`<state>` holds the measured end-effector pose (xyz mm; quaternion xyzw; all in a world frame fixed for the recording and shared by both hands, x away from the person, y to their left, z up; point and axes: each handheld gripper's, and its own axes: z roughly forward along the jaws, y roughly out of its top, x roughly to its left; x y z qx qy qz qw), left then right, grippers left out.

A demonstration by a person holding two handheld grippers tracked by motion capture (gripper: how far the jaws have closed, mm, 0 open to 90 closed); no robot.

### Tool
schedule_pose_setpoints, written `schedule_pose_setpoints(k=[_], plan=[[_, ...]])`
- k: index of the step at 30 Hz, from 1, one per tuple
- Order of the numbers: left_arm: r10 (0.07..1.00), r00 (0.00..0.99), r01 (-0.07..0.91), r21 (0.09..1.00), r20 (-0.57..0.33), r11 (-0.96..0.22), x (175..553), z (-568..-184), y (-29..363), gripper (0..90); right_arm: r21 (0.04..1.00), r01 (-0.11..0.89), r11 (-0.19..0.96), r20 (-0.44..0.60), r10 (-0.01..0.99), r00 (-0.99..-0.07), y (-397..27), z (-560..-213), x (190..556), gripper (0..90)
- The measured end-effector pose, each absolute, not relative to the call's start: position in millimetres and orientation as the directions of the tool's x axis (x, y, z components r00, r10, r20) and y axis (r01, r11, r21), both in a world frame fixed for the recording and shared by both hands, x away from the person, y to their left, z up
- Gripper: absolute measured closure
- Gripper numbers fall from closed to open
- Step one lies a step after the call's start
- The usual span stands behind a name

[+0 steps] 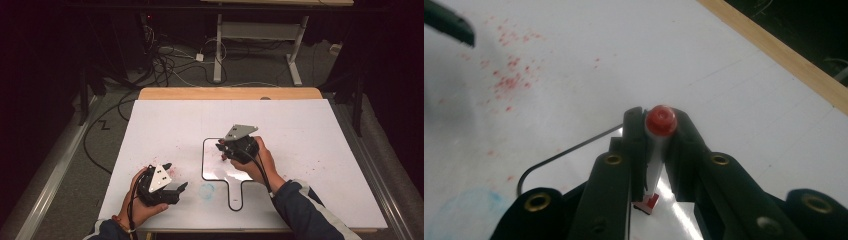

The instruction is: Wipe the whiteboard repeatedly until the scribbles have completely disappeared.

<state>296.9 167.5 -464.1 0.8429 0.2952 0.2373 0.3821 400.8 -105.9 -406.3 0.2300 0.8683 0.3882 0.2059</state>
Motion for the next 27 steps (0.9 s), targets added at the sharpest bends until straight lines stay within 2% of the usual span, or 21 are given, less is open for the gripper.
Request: schedule_pose_setpoints(k=[2, 4, 10, 14, 17, 27], plan=[[0.679, 0.714, 0.319, 0.784, 0.171, -0.533, 297.5, -464.8, 167.8, 19.8, 0.772, 0.232, 0.592, -0.199, 0.571, -0.797, -104.6, -407.4, 408.4, 81.0], [0.681, 0.712, 0.321, 0.784, 0.17, -0.532, 297.8, -465.2, 168.2, 19.8, 0.785, 0.248, 0.567, -0.17, 0.583, -0.795, -104.0, -408.5, 414.1, 81.0], [0.681, 0.714, 0.321, 0.786, 0.165, -0.528, 297.5, -464.8, 169.4, 19.8, 0.784, 0.254, 0.567, -0.119, 0.539, -0.834, -102.1, -407.0, 410.1, 81.0], [0.679, 0.713, 0.316, 0.783, 0.175, -0.535, 296.9, -464.7, 167.3, 19.8, 0.782, 0.252, 0.57, -0.128, 0.542, -0.83, -100.7, -407.1, 410.2, 81.0], [0.679, 0.713, 0.321, 0.78, 0.176, -0.538, 297.7, -465.4, 166.4, 19.8, 0.763, 0.24, 0.6, -0.205, 0.577, -0.79, -100.4, -406.7, 413.0, 81.0], [0.677, 0.714, 0.315, 0.783, 0.177, -0.537, 298.0, -464.6, 167.1, 19.8, 0.789, 0.231, 0.569, -0.141, 0.534, -0.834, -77.3, -409.5, 414.2, 81.0]])
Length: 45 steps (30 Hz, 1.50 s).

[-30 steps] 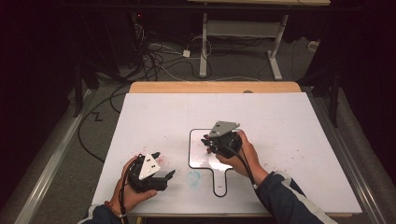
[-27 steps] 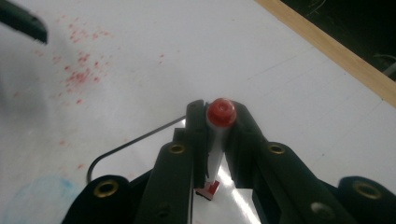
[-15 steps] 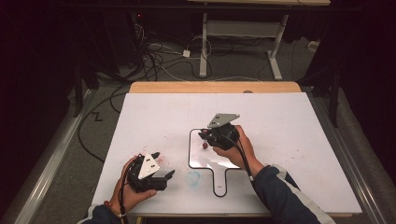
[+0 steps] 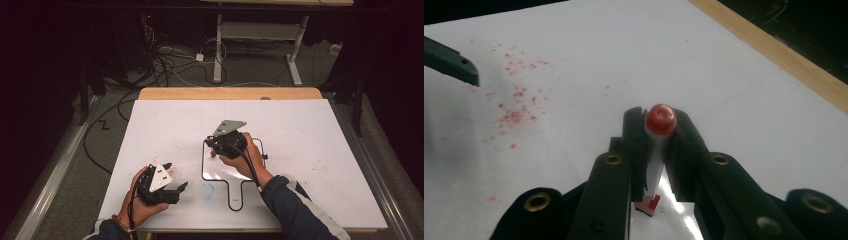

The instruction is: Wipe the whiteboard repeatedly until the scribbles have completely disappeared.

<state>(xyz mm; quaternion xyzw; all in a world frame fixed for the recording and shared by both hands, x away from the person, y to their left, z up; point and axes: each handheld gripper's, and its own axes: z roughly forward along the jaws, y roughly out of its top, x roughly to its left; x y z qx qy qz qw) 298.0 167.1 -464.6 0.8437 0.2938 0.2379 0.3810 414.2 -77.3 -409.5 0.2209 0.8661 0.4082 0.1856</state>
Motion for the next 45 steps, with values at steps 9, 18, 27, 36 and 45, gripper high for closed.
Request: schedule_pose_setpoints(k=[9, 18, 27, 36, 45], plan=[[0.678, 0.713, 0.311, 0.786, 0.178, -0.534, 296.8, -463.6, 168.5, 19.8, 0.767, 0.253, 0.589, -0.161, 0.559, -0.814, -76.0, -406.6, 420.4, 81.0], [0.677, 0.715, 0.313, 0.786, 0.176, -0.534, 296.6, -463.8, 168.2, 19.8, 0.767, 0.256, 0.589, -0.182, 0.581, -0.793, -76.6, -407.2, 429.3, 81.0], [0.671, 0.721, 0.314, 0.781, 0.173, -0.539, 297.6, -464.9, 167.9, 19.8, 0.8, 0.278, 0.531, -0.088, 0.563, -0.822, -66.9, -410.3, 437.6, 81.0], [0.668, 0.724, 0.31, 0.783, 0.172, -0.539, 297.5, -464.5, 169.0, 19.8, 0.794, 0.247, 0.555, -0.167, 0.59, -0.79, -51.8, -411.8, 443.5, 81.0], [0.664, 0.728, 0.309, 0.783, 0.172, -0.54, 297.6, -464.4, 168.5, 19.8, 0.788, 0.263, 0.557, -0.101, 0.538, -0.837, -47.5, -409.9, 436.4, 80.7]])
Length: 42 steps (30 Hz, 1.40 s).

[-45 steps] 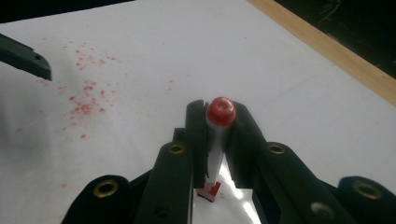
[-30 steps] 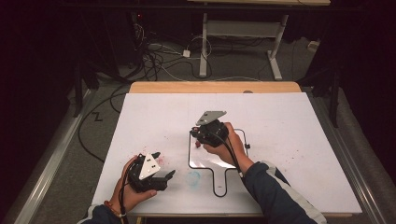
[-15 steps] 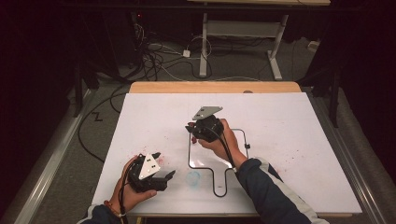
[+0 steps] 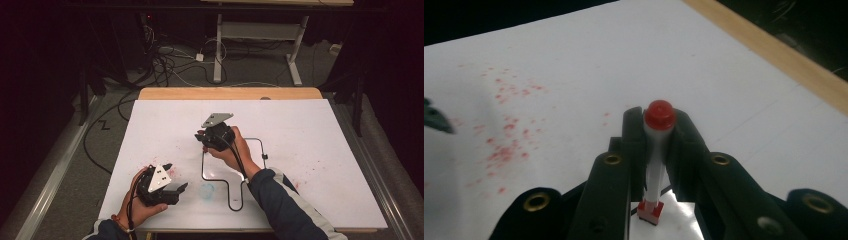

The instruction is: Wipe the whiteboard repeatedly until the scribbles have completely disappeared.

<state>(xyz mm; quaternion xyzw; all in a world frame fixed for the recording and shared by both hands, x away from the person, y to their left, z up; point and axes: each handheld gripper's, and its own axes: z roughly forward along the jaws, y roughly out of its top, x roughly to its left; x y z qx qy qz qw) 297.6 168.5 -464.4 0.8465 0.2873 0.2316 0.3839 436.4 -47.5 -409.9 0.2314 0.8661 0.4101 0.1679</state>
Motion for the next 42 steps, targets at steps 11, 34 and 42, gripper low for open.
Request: schedule_pose_setpoints(k=[11, 34, 42], plan=[[0.658, 0.733, 0.305, 0.784, 0.169, -0.541, 296.6, -464.5, 168.5, 19.8, 0.78, 0.283, 0.558, -0.157, 0.612, -0.775, -59.9, -409.5, 446.3, 81.0], [0.65, 0.743, 0.305, 0.783, 0.16, -0.542, 297.7, -465.4, 168.4, 19.8, 0.765, 0.235, 0.599, -0.037, 0.405, -0.914, -86.6, -405.9, 370.2, 81.0], [0.649, 0.743, 0.305, 0.781, 0.163, -0.545, 297.7, -465.9, 167.4, 19.8, 0.803, 0.26, 0.537, -0.102, 0.552, -0.827, -91.1, -411.3, 413.4, 81.0]])
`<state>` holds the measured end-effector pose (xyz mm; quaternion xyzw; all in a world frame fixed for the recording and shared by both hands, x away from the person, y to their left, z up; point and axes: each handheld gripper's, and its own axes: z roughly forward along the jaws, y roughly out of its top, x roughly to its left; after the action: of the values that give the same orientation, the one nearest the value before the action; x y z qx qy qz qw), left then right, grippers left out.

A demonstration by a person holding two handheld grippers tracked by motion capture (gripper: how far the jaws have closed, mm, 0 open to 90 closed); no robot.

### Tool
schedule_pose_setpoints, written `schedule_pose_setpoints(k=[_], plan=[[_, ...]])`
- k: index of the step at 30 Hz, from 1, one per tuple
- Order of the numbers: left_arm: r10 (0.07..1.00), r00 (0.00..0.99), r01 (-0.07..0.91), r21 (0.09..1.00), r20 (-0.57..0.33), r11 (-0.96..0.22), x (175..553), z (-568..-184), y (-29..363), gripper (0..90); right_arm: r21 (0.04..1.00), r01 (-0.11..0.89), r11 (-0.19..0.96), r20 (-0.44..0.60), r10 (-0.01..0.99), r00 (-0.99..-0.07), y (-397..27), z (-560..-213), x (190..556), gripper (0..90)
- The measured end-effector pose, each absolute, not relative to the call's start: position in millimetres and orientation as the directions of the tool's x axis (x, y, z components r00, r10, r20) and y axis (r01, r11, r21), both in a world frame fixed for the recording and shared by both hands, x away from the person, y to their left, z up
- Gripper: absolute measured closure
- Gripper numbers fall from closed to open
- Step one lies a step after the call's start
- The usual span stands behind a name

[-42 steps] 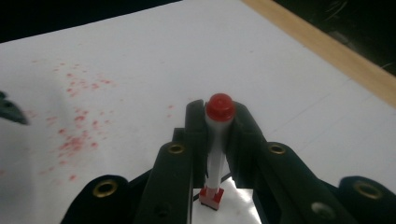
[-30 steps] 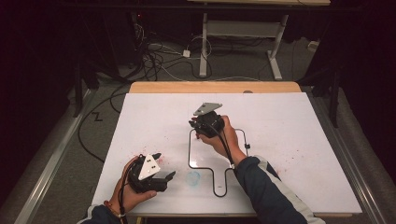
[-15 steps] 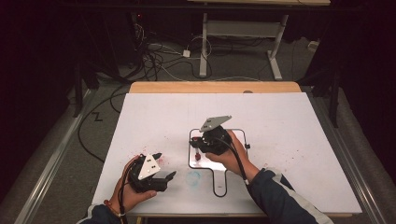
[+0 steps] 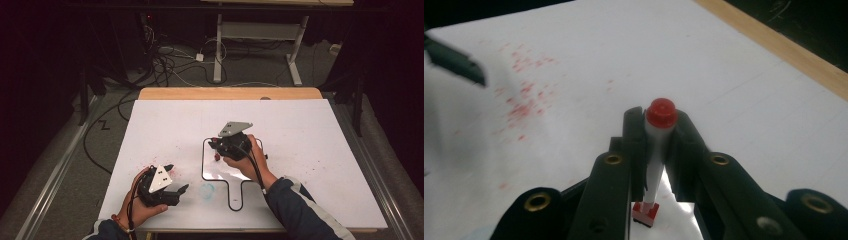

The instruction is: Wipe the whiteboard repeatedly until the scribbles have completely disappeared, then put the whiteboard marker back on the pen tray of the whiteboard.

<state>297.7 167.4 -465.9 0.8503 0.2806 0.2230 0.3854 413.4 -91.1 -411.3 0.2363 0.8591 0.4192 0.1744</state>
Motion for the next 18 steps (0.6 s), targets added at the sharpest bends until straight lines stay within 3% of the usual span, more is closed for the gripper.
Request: schedule_pose_setpoints(k=[3, 7, 18], plan=[[0.651, 0.742, 0.307, 0.782, 0.161, -0.543, 298.5, -466.2, 168.1, 19.8, 0.809, 0.267, 0.524, -0.126, 0.598, -0.791, -93.9, -412.5, 426.2, 81.0], [0.649, 0.743, 0.303, 0.782, 0.165, -0.545, 297.8, -466.1, 168.1, 19.8, 0.816, 0.299, 0.495, -0.083, 0.612, -0.786, -102.7, -412.0, 430.4, 81.0], [0.65, 0.74, 0.309, 0.771, 0.173, -0.557, 298.8, -466.7, 166.2, 19.8, 0.863, 0.293, 0.412, -0.017, 0.603, -0.797, -160.4, -377.9, 393.1, 80.8]])
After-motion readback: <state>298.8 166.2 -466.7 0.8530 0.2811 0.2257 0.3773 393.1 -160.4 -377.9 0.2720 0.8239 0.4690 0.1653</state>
